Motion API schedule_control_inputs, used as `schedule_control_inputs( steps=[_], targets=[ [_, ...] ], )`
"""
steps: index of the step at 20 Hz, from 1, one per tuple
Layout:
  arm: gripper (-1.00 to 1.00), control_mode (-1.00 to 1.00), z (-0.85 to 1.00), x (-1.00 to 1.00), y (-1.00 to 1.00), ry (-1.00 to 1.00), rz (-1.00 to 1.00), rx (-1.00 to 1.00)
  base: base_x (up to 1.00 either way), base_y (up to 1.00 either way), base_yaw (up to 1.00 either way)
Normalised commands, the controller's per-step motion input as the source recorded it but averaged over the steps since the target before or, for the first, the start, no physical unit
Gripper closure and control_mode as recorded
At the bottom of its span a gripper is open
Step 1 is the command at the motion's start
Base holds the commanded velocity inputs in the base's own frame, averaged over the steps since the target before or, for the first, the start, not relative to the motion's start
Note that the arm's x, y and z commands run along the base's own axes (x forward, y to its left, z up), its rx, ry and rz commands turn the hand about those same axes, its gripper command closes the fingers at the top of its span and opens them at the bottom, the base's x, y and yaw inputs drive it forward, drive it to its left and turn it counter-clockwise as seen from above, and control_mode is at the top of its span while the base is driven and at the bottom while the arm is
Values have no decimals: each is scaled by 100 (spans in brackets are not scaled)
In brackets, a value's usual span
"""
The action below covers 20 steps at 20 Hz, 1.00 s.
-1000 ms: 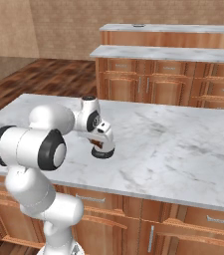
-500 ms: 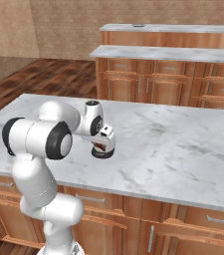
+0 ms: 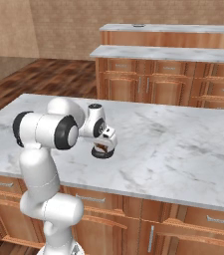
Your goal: Take the chicken drumstick from the fridge and place it on the digital scale on the counter by the fridge. Wait a few seconds for a reading, then move it to the plate on the dining counter.
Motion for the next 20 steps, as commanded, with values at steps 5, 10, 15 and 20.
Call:
schedule_control_inputs(
  steps=[5,10,15,20],
  targets=[
    [100,-100,-19,18,0,0,0,0,0,0,0],
    [-100,-100,-10,0,0,0,0,0,0,0,0],
    [-100,-100,2,0,0,-5,0,0,0,0,0],
    [-100,-100,31,-6,0,-10,0,0,0,0,0]
  ],
)
